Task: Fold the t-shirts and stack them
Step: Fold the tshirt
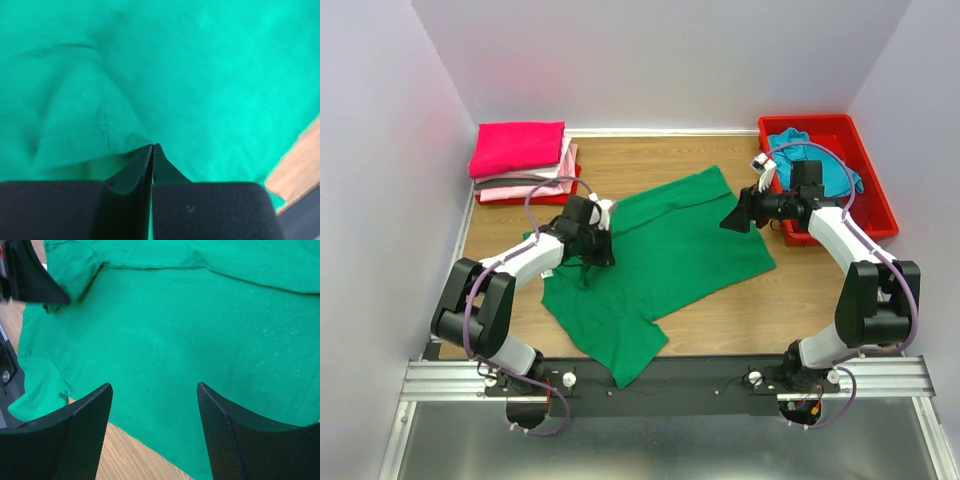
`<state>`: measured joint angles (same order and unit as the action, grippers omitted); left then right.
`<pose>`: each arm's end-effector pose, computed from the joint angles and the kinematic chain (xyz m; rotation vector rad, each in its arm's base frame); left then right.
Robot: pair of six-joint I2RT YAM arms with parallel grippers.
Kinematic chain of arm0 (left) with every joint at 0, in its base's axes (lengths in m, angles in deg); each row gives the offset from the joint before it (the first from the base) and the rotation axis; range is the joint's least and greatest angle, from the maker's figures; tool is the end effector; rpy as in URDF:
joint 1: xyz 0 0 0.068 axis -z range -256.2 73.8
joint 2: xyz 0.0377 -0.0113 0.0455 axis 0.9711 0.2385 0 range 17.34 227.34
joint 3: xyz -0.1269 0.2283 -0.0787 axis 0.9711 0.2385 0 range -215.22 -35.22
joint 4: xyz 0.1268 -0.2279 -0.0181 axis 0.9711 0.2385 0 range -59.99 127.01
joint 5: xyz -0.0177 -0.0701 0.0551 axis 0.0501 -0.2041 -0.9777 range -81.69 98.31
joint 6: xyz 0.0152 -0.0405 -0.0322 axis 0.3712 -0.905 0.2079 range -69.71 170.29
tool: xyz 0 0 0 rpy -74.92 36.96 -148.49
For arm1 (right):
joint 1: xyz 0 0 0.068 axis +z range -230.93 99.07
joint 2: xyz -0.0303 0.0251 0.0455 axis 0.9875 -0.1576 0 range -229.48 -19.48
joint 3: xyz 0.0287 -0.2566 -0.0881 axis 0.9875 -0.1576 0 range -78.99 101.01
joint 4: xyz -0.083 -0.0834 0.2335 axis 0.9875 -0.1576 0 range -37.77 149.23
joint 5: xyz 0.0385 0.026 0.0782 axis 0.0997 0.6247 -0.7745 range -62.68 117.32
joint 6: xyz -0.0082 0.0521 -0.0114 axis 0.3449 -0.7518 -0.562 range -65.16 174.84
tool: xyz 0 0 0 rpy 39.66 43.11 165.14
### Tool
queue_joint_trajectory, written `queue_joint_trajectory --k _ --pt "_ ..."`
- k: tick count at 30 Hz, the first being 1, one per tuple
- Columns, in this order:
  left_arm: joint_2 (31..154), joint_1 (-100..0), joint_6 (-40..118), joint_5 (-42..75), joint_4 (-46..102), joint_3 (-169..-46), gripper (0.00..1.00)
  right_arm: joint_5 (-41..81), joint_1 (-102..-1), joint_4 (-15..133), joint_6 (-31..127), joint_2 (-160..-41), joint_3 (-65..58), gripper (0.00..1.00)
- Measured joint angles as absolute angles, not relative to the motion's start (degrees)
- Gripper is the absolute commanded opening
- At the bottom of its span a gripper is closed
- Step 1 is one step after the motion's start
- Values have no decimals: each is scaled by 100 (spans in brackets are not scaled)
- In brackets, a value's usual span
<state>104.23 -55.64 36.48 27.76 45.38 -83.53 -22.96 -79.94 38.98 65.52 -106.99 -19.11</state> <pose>0.2747 -0.1157 0.1842 0.2932 2.5470 -0.6650 0.3177 0.0329 0.2449 -0.6137 2.1288 0.9487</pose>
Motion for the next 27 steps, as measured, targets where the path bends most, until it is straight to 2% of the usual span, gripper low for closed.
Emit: queue_joint_trajectory --k 1,2,6,10,14,19,22,27 --pt "10428 -5427 3600 2797 4521 -8292 28 -2296 -7994 3898 6552 -10699 -1911 75" --pt "10430 -5326 3572 2811 4514 -8253 37 -2298 -7994 3898 6552 -10699 -1911 75" --pt "10445 -4889 3380 2795 4532 -8180 52 -2302 -8000 3898 6552 -10699 -1911 75" --pt "10240 -4513 3141 2553 4648 -8237 52 -2305 -8027 3898 6558 -10699 -1913 75" --pt "9422 -4343 2986 2048 4855 -8441 59 -2309 -8031 3898 6565 -10699 -1913 75" --pt "8369 -4673 2802 961 4801 -8535 59 -2324 -8031 3898 6569 -10699 -1918 75" --pt "8426 -5267 2800 699 4735 -8454 61 -2329 -8031 3898 6573 -10699 -1920 75" --pt "9184 -5700 2822 618 4731 -8165 54 -2335 -8031 3898 6584 -10699 -1933 75"
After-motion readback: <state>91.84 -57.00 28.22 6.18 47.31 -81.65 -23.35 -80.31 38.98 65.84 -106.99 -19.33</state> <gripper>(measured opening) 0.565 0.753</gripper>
